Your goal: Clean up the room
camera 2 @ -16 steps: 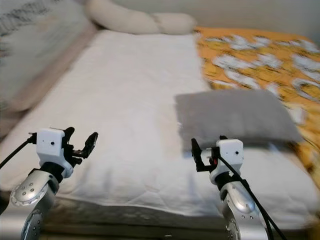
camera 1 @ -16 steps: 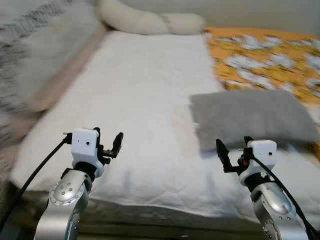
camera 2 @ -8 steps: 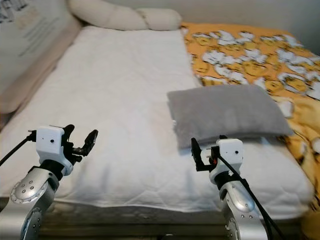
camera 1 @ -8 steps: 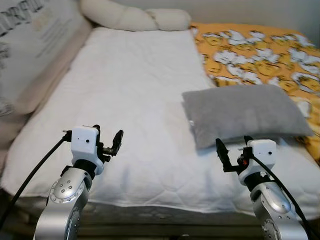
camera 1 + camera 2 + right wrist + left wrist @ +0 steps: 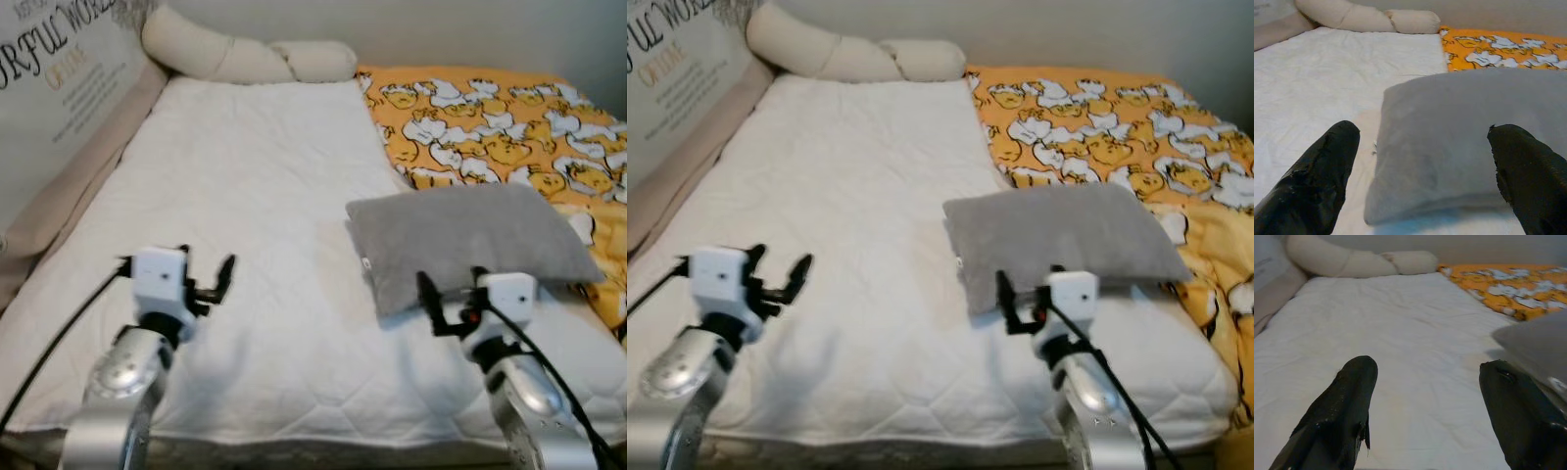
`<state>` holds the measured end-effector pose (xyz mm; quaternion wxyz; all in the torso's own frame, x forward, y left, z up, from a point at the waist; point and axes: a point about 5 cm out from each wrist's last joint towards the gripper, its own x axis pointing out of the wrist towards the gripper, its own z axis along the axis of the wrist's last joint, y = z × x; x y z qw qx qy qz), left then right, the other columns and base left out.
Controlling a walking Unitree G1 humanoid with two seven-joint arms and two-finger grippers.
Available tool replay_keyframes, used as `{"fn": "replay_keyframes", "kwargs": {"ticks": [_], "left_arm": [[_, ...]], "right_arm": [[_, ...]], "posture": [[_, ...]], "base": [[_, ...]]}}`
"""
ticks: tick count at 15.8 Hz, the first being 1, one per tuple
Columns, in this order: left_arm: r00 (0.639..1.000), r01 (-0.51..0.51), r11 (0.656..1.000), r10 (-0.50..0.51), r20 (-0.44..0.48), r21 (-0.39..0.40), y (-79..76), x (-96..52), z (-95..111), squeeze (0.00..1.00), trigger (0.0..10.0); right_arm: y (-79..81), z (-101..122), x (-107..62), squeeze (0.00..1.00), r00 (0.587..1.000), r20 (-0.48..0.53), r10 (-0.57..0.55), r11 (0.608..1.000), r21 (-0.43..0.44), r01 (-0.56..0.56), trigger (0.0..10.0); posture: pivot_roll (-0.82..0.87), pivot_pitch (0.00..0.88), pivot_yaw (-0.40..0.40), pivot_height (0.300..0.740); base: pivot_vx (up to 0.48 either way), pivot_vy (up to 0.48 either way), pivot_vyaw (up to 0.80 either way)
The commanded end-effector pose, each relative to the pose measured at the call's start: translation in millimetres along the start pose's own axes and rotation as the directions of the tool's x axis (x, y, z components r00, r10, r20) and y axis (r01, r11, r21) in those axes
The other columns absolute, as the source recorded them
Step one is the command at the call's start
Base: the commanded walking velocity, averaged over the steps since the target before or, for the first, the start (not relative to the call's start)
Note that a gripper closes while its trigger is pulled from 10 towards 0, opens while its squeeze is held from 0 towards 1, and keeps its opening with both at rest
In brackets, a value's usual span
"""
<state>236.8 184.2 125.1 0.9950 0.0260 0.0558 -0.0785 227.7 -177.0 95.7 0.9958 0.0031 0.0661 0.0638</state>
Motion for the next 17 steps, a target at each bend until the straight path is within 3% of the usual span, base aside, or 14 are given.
{"fn": "replay_keyframes", "kwargs": {"ticks": [1,6,9,10,11,13,15,17], "left_arm": [[1.000,0.019,1.000,-0.018,0.011,-0.007,-5.6,1.9,2,0.00,10.0],[0.999,0.032,0.999,-0.032,0.010,-0.001,-7.3,2.8,2,0.00,10.0],[0.998,0.059,0.998,-0.059,0.000,0.016,-11.0,2.7,3,0.00,10.0],[0.998,0.070,0.997,-0.070,0.002,0.020,-12.3,2.1,5,0.00,10.0],[0.997,0.079,0.997,-0.079,0.011,0.023,-14.7,-2.7,9,0.00,10.0],[0.998,0.054,0.998,-0.055,0.034,0.013,-14.1,-7.9,13,0.00,10.0],[0.999,0.044,0.999,-0.044,0.010,-0.005,-11.6,-10.8,5,0.00,10.0],[0.993,0.114,0.993,-0.114,0.008,0.002,-17.2,-8.3,1,0.00,10.0]], "right_arm": [[-5.7,2,-0.9,0.00,1.000,0.004,-0.013,1.000,-0.007,0.013,10.0],[-4.5,0,0.6,0.00,1.000,-0.017,-0.005,1.000,0.002,0.005,10.0],[-10.4,-6,2.4,0.00,0.994,-0.103,-0.033,0.999,0.020,0.035,10.0],[-14.3,-7,1.8,0.32,0.992,-0.121,-0.039,0.999,0.006,0.040,10.0],[-26.6,-6,-2.3,1.00,0.984,-0.145,-0.100,0.994,0.026,0.105,10.0],[-43.4,-7,-7.6,1.00,0.965,-0.172,-0.199,0.972,0.089,0.216,10.0],[-63.7,-21,-9.0,1.00,0.921,-0.227,-0.317,0.922,0.154,0.355,10.0],[-69.5,-30,0.4,1.00,0.905,-0.261,-0.336,0.880,0.256,0.401,10.0]], "posture": [[0.07,0.000,-0.018,0.740],[0.07,0.000,-0.019,0.740],[0.07,0.000,-0.022,0.740],[0.06,0.000,-0.016,0.740],[0.06,0.000,-0.017,0.740],[0.07,0.000,-0.023,0.740],[0.07,0.000,-0.014,0.740],[0.06,0.000,-0.009,0.740]], "base": [[0.000,0.000,0.00],[0.000,0.000,0.00],[0.000,0.000,0.00],[0.000,0.000,0.00],[0.000,0.000,0.00],[0.000,0.000,0.00],[0.000,0.000,0.00],[0.000,0.000,0.00]]}}
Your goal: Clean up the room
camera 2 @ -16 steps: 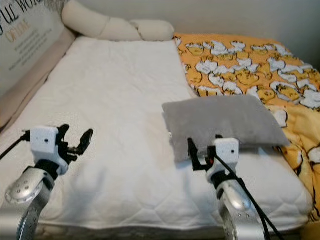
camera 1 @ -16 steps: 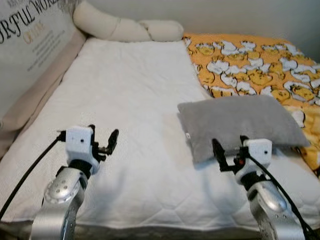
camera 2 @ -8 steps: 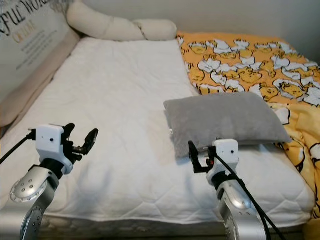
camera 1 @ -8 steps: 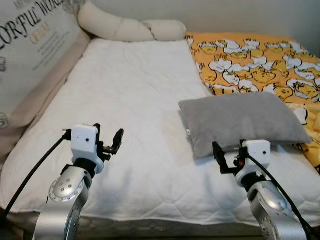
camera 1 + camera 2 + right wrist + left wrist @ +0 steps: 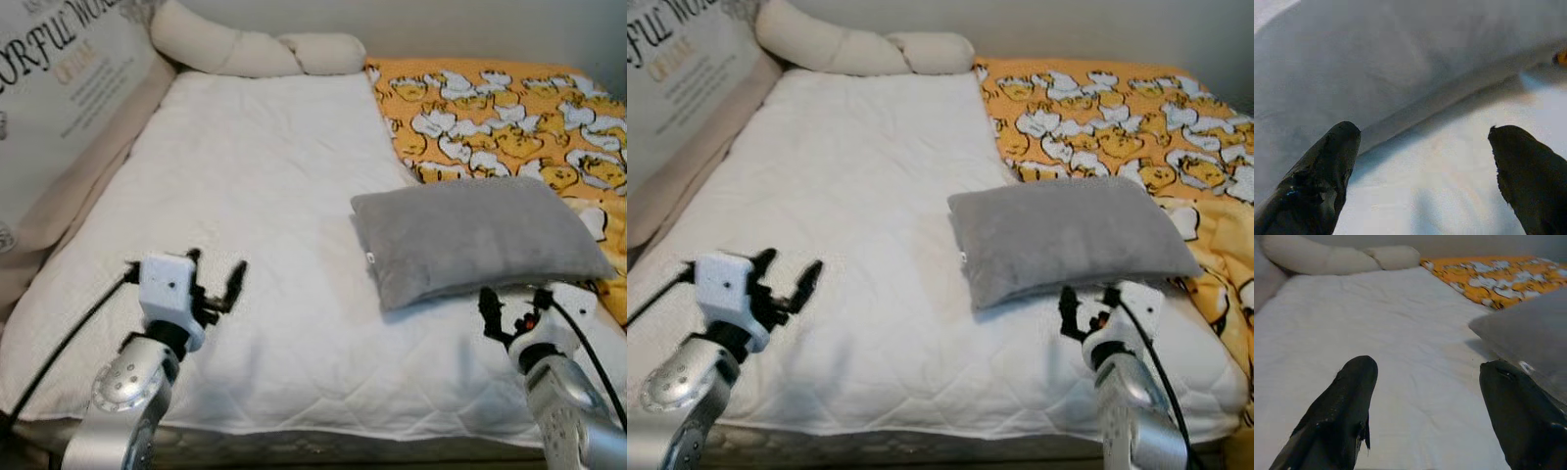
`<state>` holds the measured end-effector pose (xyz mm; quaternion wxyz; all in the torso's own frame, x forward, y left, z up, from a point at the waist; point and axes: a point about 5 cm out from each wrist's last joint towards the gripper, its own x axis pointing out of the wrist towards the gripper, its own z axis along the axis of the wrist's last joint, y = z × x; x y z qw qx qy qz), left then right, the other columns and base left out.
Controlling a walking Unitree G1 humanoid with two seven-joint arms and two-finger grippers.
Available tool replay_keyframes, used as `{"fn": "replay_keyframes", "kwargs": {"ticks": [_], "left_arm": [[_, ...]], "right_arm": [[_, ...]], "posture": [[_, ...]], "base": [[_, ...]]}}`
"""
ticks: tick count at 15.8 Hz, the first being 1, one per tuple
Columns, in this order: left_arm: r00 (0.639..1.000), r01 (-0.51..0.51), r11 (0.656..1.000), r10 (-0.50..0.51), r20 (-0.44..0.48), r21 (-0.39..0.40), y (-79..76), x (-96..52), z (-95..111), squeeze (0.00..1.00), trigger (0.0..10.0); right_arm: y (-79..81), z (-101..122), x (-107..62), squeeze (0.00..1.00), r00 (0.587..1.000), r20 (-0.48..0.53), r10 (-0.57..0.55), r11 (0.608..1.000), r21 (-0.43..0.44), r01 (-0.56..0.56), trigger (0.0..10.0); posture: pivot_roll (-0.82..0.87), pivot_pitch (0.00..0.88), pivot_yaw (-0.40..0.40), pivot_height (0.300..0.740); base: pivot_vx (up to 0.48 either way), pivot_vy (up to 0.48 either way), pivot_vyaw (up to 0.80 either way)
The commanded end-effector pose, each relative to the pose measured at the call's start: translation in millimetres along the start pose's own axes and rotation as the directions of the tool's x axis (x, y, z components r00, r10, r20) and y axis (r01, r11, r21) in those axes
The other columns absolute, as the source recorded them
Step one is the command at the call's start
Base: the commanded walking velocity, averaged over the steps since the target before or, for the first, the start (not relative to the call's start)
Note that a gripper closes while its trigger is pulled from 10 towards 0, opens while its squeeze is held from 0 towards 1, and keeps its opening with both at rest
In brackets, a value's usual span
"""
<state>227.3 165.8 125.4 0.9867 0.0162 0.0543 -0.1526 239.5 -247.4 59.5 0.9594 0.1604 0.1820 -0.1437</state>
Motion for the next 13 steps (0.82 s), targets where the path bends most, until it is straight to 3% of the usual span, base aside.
{"fn": "replay_keyframes", "kwargs": {"ticks": [1,2,3,4,7,8,9,10,11,13], "left_arm": [[0.988,0.148,0.989,-0.147,0.053,-0.002,-14.4,7.9,9,0.00,10.0],[0.968,0.250,0.968,-0.249,0.035,-0.023,-23.1,12.8,10,0.00,10.0],[0.924,0.380,0.925,-0.380,-0.030,-0.001,-33.4,15.5,5,0.00,10.0],[0.891,0.450,0.893,-0.447,-0.076,0.031,-37.7,17.7,1,0.00,10.0],[0.876,0.481,0.875,-0.478,-0.063,0.053,-36.4,32.2,5,0.00,10.0],[0.864,0.504,0.861,-0.500,-0.063,0.067,-37.1,35.5,8,0.00,10.0],[0.854,0.521,0.850,-0.516,-0.068,0.081,-37.6,36.6,9,0.00,10.0],[0.848,0.530,0.844,-0.526,-0.068,0.085,-37.9,37.1,11,0.00,10.0],[0.844,0.536,0.839,-0.532,-0.066,0.088,-38.4,36.4,12,0.00,10.0],[0.840,0.543,0.835,-0.539,-0.068,0.088,-38.3,34.6,13,0.00,10.0]], "right_arm": [[-5.9,7,12.6,1.00,0.999,0.031,-0.030,0.991,0.130,0.025,10.0],[-7.7,11,22.7,1.00,0.998,0.036,-0.050,0.972,0.232,0.040,10.0],[-9.1,14,34.6,1.00,0.998,0.037,-0.053,0.956,0.291,0.040,10.0],[-9.9,16,44.9,1.00,0.998,0.030,-0.053,0.951,0.308,0.041,10.0],[-9.1,23,66.6,1.00,0.997,0.006,-0.073,0.939,0.338,0.067,10.0],[-10.1,28,72.9,0.80,0.994,-0.011,-0.113,0.916,0.387,0.108,10.0],[-10.0,31,76.3,0.22,0.990,-0.024,-0.135,0.896,0.424,0.133,10.0],[-6.3,36,79.7,0.00,0.994,-0.019,-0.108,0.875,0.472,0.104,10.0],[-1.7,43,82.8,0.00,0.997,0.007,-0.072,0.842,0.537,0.058,10.0],[2.5,49,85.3,0.00,0.998,0.026,-0.050,0.812,0.583,0.026,10.0]], "posture": [[0.07,0.000,-0.008,0.740],[0.08,0.000,-0.003,0.740],[0.08,0.000,0.000,0.740],[0.08,0.000,0.012,0.740],[0.08,0.000,0.040,0.740],[0.08,0.000,0.055,0.740],[0.09,0.000,0.065,0.740],[0.10,0.000,0.069,0.740],[0.13,0.000,0.071,0.740],[0.15,0.000,0.070,0.740]], "base": [[0.000,0.000,0.00],[0.000,0.000,0.00],[0.000,0.000,0.00],[0.000,0.000,0.00],[0.000,0.000,0.00],[0.000,0.000,0.00],[0.000,0.000,0.00],[0.000,0.000,0.00],[0.000,0.000,0.00],[0.000,0.000,0.00]]}}
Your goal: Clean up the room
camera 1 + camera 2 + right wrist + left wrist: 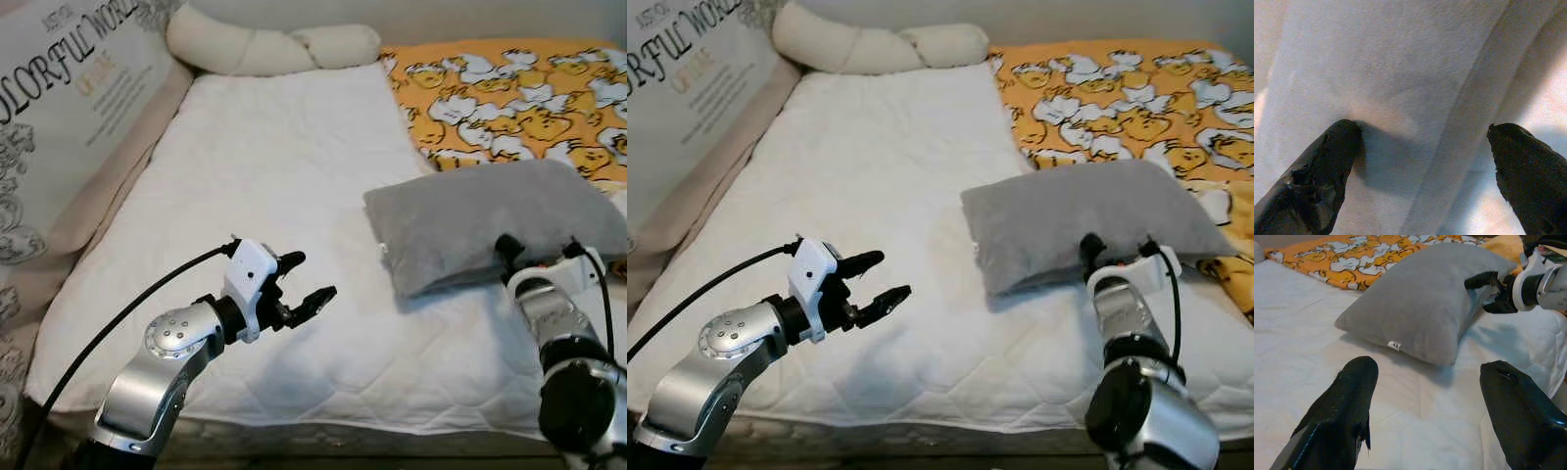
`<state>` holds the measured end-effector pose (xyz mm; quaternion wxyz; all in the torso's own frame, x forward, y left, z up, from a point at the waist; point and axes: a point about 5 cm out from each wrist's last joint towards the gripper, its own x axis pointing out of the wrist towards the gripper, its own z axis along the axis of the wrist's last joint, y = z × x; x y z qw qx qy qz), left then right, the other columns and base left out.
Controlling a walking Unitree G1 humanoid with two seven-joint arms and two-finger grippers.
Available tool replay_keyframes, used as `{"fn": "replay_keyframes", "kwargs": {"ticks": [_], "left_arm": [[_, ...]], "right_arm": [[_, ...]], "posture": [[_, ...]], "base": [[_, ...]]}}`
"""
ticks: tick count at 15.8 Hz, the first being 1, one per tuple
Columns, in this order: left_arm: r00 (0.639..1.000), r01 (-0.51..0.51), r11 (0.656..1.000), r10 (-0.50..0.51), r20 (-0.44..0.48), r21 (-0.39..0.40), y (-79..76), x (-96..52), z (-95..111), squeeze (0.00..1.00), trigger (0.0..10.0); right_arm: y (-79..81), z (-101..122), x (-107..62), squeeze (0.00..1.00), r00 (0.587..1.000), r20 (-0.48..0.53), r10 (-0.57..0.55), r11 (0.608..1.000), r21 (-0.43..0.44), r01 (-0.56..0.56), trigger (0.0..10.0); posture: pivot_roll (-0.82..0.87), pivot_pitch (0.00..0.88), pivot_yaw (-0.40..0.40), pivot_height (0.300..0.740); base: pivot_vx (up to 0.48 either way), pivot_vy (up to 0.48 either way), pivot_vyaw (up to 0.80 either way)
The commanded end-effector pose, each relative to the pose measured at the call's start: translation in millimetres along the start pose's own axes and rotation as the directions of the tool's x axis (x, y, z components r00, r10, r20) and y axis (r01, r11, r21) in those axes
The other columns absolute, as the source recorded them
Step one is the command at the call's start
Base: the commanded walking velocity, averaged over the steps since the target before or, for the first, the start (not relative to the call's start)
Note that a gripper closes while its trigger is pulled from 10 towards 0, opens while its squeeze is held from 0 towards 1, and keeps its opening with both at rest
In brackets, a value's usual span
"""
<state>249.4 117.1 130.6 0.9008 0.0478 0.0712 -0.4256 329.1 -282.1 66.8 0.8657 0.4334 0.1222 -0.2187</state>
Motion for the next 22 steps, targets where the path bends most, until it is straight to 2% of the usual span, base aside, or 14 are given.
{"fn": "replay_keyframes", "kwargs": {"ticks": [1,3,5,6,13,22], "left_arm": [[1.000,0.008,1.000,-0.008,-0.010,0.019,0.2,-5.6,2,0.00,10.0],[1.000,-0.005,1.000,0.005,-0.027,0.027,1.1,-13.7,1,0.00,10.0],[0.999,-0.010,0.999,0.011,-0.031,0.033,1.1,-17.9,2,0.00,10.0],[0.999,-0.015,0.999,0.016,-0.031,0.031,1.4,-18.8,2,0.00,10.0],[0.999,-0.011,0.999,0.012,-0.034,0.039,-1.4,-17.0,1,0.00,10.0],[0.998,-0.042,0.998,0.044,-0.038,0.035,4.6,-17.3,0,0.00,10.0]], "right_arm": [[7.6,2,2.2,0.00,1.000,0.008,0.010,0.999,0.048,-0.010,10.0],[9.1,1,3.3,0.00,1.000,0.004,-0.018,0.997,0.072,0.017,10.0],[12.5,2,3.9,0.00,1.000,0.012,-0.003,0.995,0.096,0.002,1.2],[14.1,2,4.2,0.00,1.000,0.012,0.008,0.996,0.094,-0.009,0.0],[14.0,-4,4.4,0.00,1.000,-0.020,-0.023,0.997,0.071,0.025,0.0],[10.8,-3,4.0,0.00,0.999,-0.017,-0.034,0.999,0.020,0.034,0.0]], "posture": [[0.16,0.000,0.064,0.740],[0.18,0.000,0.063,0.740],[0.19,0.000,0.059,0.740],[0.18,0.000,0.058,0.740],[0.18,0.000,0.054,0.740],[0.17,0.000,0.064,0.740]], "base": [[0.000,0.000,0.00],[0.000,0.000,0.00],[0.000,0.000,0.00],[0.000,0.000,0.00],[0.000,0.000,0.00],[0.000,0.000,0.00]]}}
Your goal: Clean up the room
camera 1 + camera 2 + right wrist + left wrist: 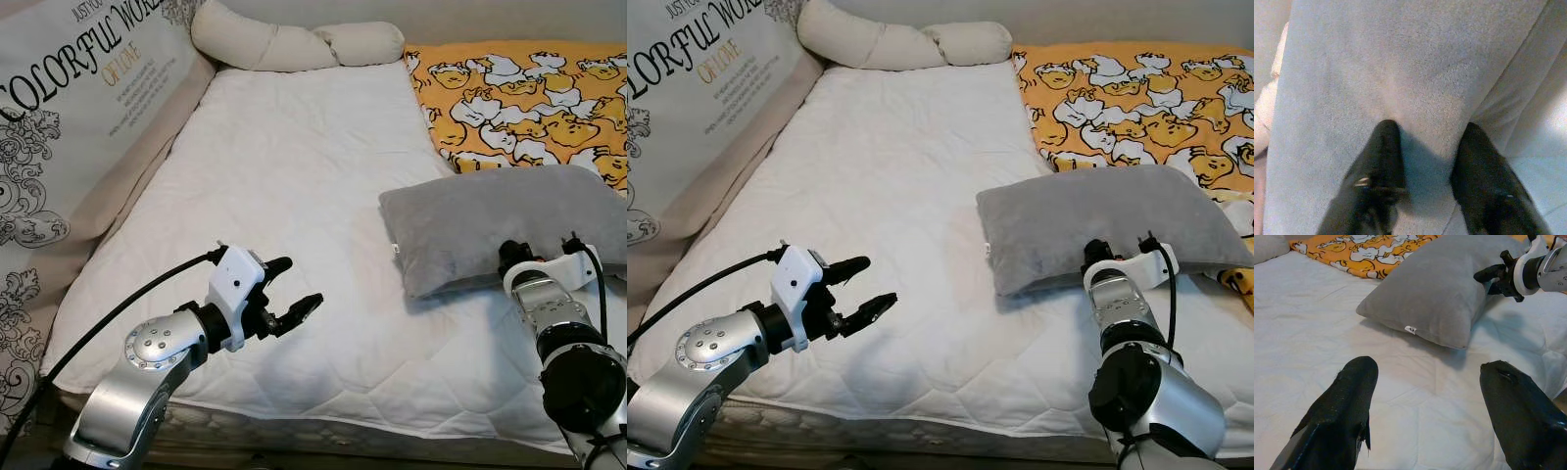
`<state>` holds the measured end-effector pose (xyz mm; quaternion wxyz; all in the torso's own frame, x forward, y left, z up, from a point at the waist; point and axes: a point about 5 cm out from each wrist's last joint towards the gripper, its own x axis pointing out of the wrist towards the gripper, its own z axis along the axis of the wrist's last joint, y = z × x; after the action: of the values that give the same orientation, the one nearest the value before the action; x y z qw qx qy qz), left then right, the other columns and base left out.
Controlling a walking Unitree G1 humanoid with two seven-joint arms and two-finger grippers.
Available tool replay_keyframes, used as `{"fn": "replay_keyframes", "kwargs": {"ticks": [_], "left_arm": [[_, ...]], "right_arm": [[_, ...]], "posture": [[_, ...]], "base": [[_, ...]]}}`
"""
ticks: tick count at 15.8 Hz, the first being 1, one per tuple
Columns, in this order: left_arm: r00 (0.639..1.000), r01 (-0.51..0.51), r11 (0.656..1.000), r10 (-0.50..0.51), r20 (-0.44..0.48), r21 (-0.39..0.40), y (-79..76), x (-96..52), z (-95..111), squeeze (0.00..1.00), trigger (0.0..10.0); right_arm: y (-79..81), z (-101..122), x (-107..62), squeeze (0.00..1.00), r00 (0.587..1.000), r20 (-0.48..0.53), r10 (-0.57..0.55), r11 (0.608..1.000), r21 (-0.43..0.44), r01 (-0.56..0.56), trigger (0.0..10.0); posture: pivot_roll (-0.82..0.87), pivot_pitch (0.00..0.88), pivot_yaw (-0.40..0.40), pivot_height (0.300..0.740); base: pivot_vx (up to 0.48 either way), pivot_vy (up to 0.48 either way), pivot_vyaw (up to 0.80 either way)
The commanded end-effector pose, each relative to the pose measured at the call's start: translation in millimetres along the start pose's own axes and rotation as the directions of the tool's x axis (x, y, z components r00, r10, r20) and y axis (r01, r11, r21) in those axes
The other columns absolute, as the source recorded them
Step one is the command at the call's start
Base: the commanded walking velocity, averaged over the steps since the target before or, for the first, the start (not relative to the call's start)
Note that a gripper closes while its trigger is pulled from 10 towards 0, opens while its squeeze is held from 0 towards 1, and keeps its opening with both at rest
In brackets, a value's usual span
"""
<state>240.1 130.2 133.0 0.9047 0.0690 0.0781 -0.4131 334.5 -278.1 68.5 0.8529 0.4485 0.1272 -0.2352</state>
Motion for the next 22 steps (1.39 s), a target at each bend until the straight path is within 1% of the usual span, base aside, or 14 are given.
{"fn": "replay_keyframes", "kwargs": {"ticks": [1,3,5,7,9,10,11,14,17,18,19,20,21,22], "left_arm": [[1.000,-0.016,1.000,0.016,-0.006,0.004,3.4,-0.1,1,0.00,10.0],[1.000,-0.021,1.000,0.021,-0.004,0.003,3.7,0.6,1,0.00,10.0],[0.999,-0.037,0.999,0.037,-0.006,-0.023,4.3,0.9,-1,0.00,10.0],[0.998,-0.055,0.998,0.055,-0.007,-0.042,5.8,-1.6,-1,0.00,10.0],[0.996,-0.091,0.995,0.091,-0.002,-0.035,9.2,-5.8,-2,0.00,10.0],[0.993,-0.118,0.991,0.118,-0.001,-0.058,12.1,-9.7,-1,0.00,10.0],[0.992,-0.127,0.988,0.127,-0.002,-0.083,13.4,-12.3,-1,0.00,10.0],[0.978,-0.209,0.977,0.209,-0.001,-0.046,22.0,-19.8,-1,0.00,10.0],[0.936,-0.352,0.936,0.352,0.025,-0.008,44.1,-29.4,4,0.00,10.0],[0.909,-0.415,0.910,0.415,0.031,0.006,54.8,-34.5,6,0.00,10.0],[0.891,-0.452,0.892,0.452,0.037,0.008,61.5,-38.4,9,0.00,10.0],[0.882,-0.470,0.883,0.469,0.039,0.009,64.5,-40.1,10,0.00,10.0],[0.865,-0.501,0.865,0.499,0.058,0.026,72.2,-45.1,15,0.00,10.0],[0.855,-0.518,0.855,0.515,0.067,0.036,76.4,-47.9,17,0.00,10.0]], "right_arm": [[4.8,0,0.9,0.00,1.000,-0.011,-0.001,1.000,-0.020,0.001,0.0],[4.5,1,0.9,0.00,1.000,-0.009,-0.005,1.000,-0.027,0.005,0.0],[5.5,3,1.1,0.00,1.000,-0.006,-0.008,0.999,-0.036,0.008,0.0],[10.8,3,1.8,0.00,1.000,-0.011,0.000,0.997,-0.072,-0.001,0.0],[21.7,4,3.0,0.00,0.999,-0.022,0.026,0.992,-0.124,-0.028,0.0],[34.7,6,3.9,0.00,0.998,-0.023,0.063,0.987,-0.149,-0.066,0.0],[45.6,7,4.4,0.00,0.995,-0.024,0.099,0.984,-0.148,-0.101,0.0],[84.3,9,3.7,0.00,0.975,-0.034,0.222,0.958,-0.180,-0.224,0.0],[148.8,10,-5.3,0.00,0.909,-0.062,0.412,0.881,-0.226,-0.415,0.0],[172.6,5,-11.3,0.00,0.875,-0.089,0.476,0.847,-0.220,-0.483,0.0],[185.7,-1,-15.5,0.00,0.848,-0.121,0.516,0.818,-0.225,-0.529,0.0],[191.0,-4,-17.4,0.00,0.836,-0.136,0.531,0.804,-0.229,-0.548,0.0],[206.4,-16,-23.9,0.00,0.793,-0.188,0.579,0.762,-0.221,-0.609,0.0],[213.8,-23,-27.7,0.00,0.767,-0.221,0.602,0.736,-0.219,-0.641,0.0]], "posture": [[0.17,0.000,0.064,0.740],[0.17,0.000,0.063,0.740],[0.16,0.000,0.059,0.740],[0.15,0.000,0.058,0.740],[0.15,0.000,0.051,0.740],[0.14,0.000,0.044,0.740],[0.14,0.000,0.040,0.740],[0.14,0.000,0.029,0.740],[0.14,0.000,0.008,0.740],[0.14,0.000,0.004,0.740],[0.14,0.000,0.003,0.740],[0.14,0.000,0.000,0.740],[0.15,0.000,-0.006,0.740],[0.15,0.000,-0.008,0.740]], "base": [[0.000,0.000,0.00],[0.000,0.000,0.00],[0.000,0.000,0.00],[0.000,0.000,0.00],[0.000,0.000,0.00],[0.000,0.000,0.00],[0.000,0.000,0.00],[0.000,0.000,0.00],[0.000,0.000,0.00],[0.000,0.000,0.00],[0.000,0.000,0.00],[0.000,0.000,0.00],[0.000,0.000,0.00],[0.000,0.000,0.00]]}}
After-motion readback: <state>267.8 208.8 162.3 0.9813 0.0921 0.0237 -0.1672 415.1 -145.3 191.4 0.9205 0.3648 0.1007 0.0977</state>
